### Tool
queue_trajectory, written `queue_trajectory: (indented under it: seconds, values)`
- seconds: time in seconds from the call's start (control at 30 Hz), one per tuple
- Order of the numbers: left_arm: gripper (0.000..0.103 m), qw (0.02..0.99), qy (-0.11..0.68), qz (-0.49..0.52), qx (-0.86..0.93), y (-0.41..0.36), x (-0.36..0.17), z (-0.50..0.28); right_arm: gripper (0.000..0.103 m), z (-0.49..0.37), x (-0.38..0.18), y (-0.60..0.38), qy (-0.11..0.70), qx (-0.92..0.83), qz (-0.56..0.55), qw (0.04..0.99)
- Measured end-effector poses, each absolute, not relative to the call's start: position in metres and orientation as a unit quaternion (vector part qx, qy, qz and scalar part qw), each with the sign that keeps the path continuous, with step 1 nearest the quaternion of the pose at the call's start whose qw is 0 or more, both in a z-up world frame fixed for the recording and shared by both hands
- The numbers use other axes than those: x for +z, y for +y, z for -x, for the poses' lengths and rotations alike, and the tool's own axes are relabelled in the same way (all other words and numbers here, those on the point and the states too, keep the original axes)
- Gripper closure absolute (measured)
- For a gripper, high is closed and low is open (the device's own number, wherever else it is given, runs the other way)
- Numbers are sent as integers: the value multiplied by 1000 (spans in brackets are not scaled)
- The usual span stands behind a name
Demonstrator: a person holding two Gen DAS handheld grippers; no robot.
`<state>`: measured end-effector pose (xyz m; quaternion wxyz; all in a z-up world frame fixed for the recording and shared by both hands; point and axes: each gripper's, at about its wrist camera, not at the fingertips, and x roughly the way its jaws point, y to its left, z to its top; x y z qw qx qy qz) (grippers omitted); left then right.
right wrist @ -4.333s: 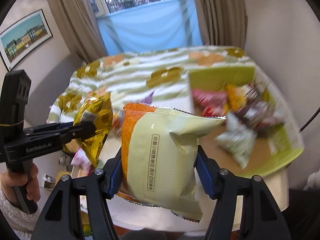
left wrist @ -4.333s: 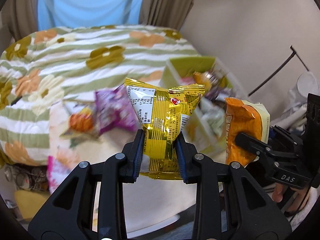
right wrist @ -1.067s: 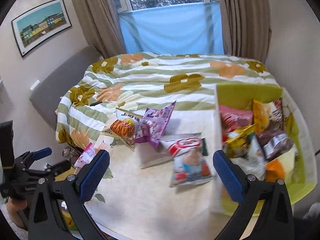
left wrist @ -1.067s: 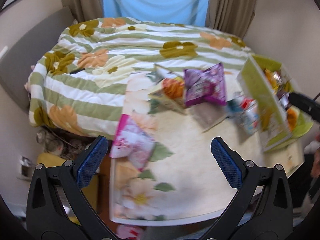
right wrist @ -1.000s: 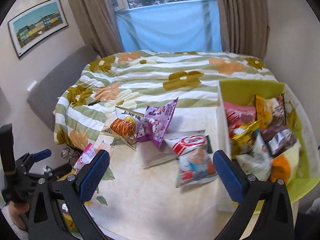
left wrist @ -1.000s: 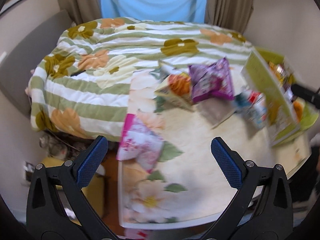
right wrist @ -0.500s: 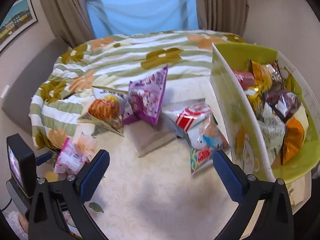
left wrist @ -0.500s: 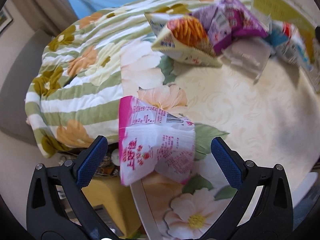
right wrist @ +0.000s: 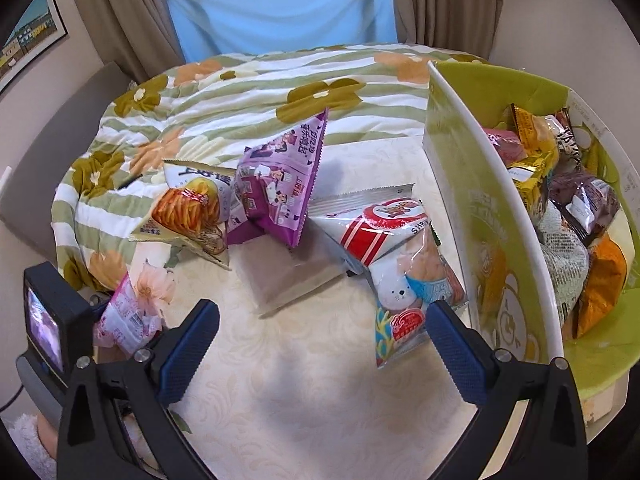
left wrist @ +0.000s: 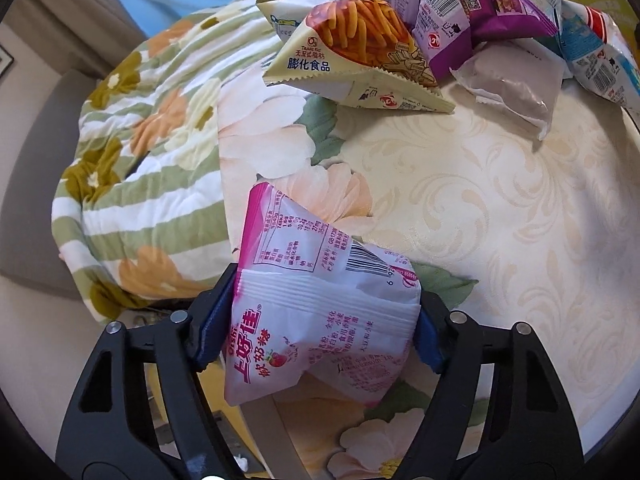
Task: Organize snacks
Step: 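Grasp the pink-white candy bag with the left tool while the right tool grasps the red-white printed bag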
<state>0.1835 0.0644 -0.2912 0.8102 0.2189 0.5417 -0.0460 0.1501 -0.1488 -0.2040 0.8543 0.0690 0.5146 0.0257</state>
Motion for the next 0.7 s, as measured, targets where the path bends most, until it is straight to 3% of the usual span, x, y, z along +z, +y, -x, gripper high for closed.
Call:
queue_trajectory:
  seconds: [0.27,0.7]
  values:
    - [40,807,556,-189,-58,60,-287,-188,1,-163,-219,-148,518,13,16,855]
    - [43,801,579,-123,-91,49,-280,-203,21,-176,-256,-132,517,-13,171,839]
